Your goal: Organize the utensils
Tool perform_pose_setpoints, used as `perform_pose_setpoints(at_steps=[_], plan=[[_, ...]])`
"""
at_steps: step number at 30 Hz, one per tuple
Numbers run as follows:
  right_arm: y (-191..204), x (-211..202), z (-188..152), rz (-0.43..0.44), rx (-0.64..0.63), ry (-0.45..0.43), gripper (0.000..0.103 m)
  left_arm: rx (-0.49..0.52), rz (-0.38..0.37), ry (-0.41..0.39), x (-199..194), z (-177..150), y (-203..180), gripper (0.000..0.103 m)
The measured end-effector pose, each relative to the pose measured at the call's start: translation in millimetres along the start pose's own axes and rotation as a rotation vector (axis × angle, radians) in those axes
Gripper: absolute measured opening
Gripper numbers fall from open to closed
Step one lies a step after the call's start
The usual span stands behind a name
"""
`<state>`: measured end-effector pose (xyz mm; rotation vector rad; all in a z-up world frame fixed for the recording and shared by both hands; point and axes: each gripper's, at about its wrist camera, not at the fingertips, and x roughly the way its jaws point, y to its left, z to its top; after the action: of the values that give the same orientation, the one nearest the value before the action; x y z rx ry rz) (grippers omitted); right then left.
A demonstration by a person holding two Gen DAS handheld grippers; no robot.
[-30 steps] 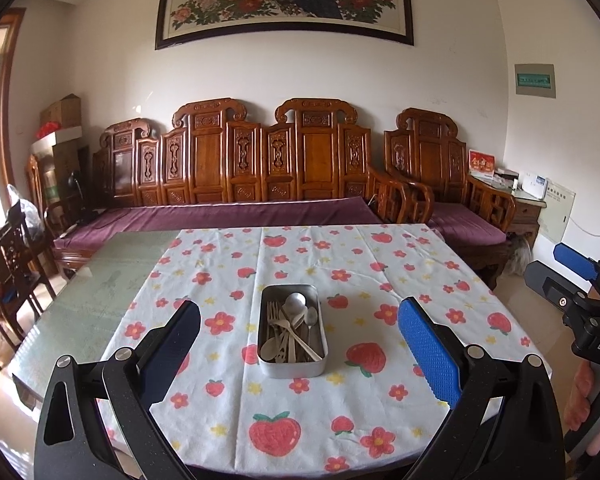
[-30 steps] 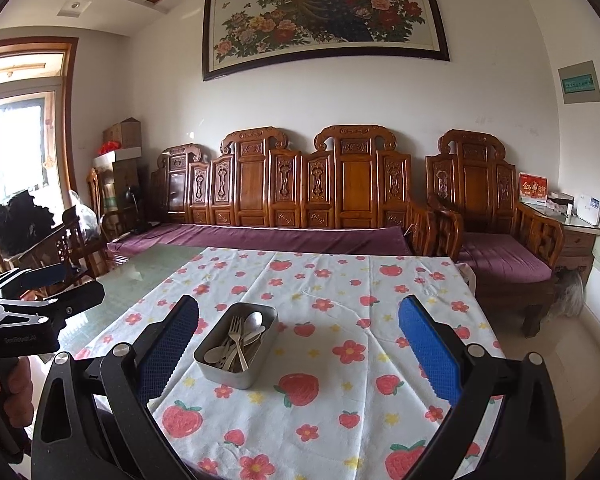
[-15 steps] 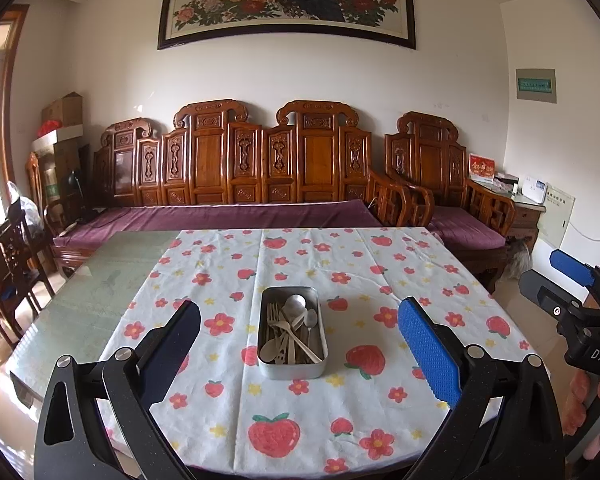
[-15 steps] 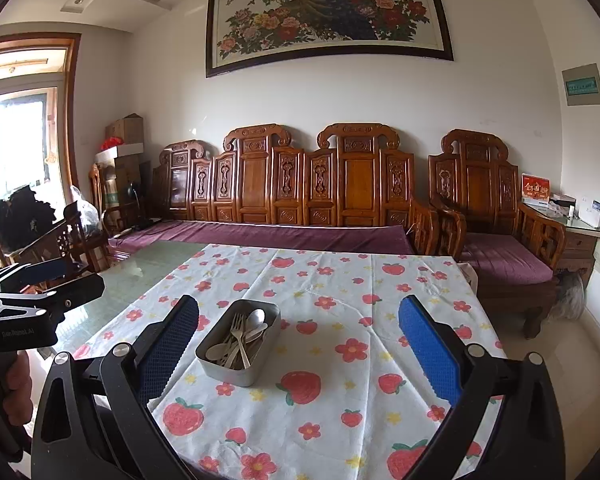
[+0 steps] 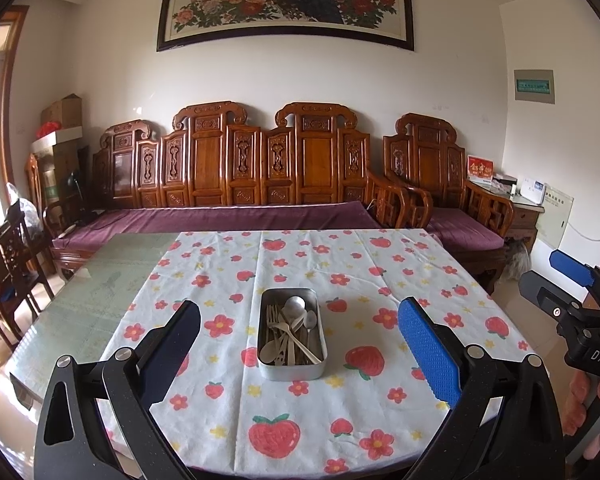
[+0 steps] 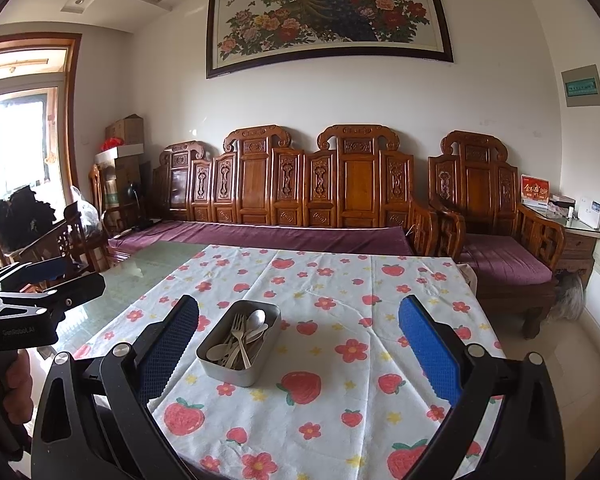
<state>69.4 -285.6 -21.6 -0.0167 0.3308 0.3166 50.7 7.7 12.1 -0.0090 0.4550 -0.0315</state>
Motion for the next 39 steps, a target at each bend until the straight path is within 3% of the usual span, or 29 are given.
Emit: perform_pose_setpoints(at_steps=[39], plan=[[0.8,0.3,-0.9,-0.001,0.003,-0.001,0.101,0.001,-0.003,0.004,3.1,-1.3,1.9,0.096]])
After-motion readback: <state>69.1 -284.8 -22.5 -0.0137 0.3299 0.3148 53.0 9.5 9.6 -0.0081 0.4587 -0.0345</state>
